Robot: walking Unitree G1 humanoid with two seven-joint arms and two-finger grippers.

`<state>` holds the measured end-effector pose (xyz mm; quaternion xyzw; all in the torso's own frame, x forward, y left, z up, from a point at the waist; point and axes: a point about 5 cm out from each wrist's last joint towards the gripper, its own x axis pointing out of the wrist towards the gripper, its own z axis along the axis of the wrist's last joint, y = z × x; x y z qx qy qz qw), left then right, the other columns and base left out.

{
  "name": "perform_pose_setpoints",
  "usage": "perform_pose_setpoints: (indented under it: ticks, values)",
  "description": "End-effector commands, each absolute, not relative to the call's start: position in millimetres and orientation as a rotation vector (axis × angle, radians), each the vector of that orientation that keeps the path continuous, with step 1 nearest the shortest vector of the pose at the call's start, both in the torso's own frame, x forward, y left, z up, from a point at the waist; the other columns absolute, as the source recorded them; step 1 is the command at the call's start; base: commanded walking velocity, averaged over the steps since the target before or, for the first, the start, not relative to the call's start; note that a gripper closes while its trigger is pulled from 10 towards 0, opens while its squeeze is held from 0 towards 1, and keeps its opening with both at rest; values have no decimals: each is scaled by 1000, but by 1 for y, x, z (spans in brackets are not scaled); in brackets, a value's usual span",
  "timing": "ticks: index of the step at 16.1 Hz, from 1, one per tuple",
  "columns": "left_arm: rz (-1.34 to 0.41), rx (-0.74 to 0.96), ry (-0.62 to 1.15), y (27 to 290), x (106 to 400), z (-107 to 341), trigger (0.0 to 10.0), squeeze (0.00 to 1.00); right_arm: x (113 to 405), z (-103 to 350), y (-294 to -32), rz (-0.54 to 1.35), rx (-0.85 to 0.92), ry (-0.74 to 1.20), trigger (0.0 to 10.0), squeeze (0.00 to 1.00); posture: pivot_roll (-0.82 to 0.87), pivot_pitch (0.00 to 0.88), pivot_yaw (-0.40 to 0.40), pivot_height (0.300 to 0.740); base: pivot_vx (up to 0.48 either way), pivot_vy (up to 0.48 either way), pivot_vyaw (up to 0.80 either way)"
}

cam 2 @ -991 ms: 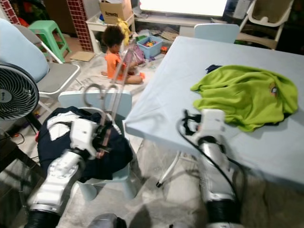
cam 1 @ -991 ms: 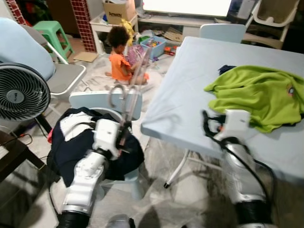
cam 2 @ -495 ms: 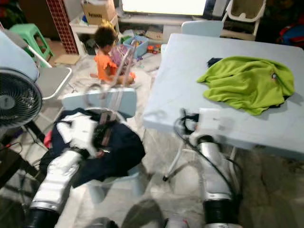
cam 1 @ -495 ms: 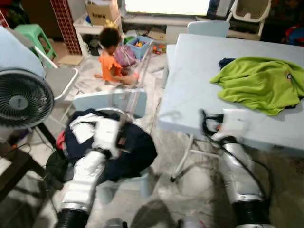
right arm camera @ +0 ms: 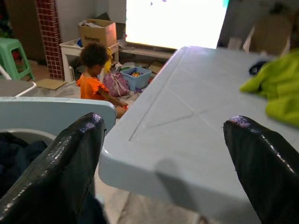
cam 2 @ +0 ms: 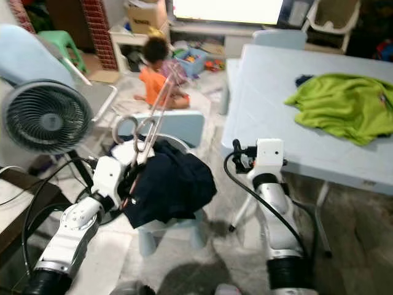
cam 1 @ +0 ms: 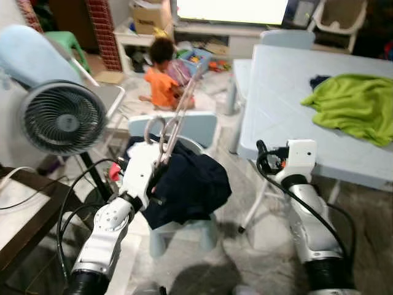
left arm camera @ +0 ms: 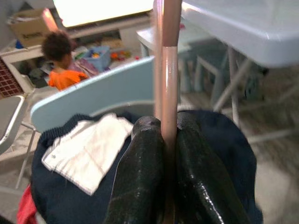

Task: Hang hanger

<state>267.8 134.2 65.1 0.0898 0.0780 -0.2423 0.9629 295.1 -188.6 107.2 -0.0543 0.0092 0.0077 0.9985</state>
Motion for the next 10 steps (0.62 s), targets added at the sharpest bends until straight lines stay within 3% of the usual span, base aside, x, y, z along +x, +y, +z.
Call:
perform_pose_setpoints:
  ticks: [1,4,6,10]
  values:
    - [-600,258,212,128,267,59,10000,0,298,110,-194,67,-173,15,10000,0,-45,0,11,740,0,0,0]
    - [-761,287,303,136,260,52,10000,0,303,119,-210,250,-345,21,10000,0,-47,0,11,740,0,0,0]
    - [-957,333,397,138,248,46,10000,0,297,125,-232,548,-577,103,10000,0,-50,0,9,740,0,0,0]
    - [-1237,387,497,134,226,37,10000,0,265,124,-250,1015,-679,349,10000,0,-63,0,15,740,0,0,0]
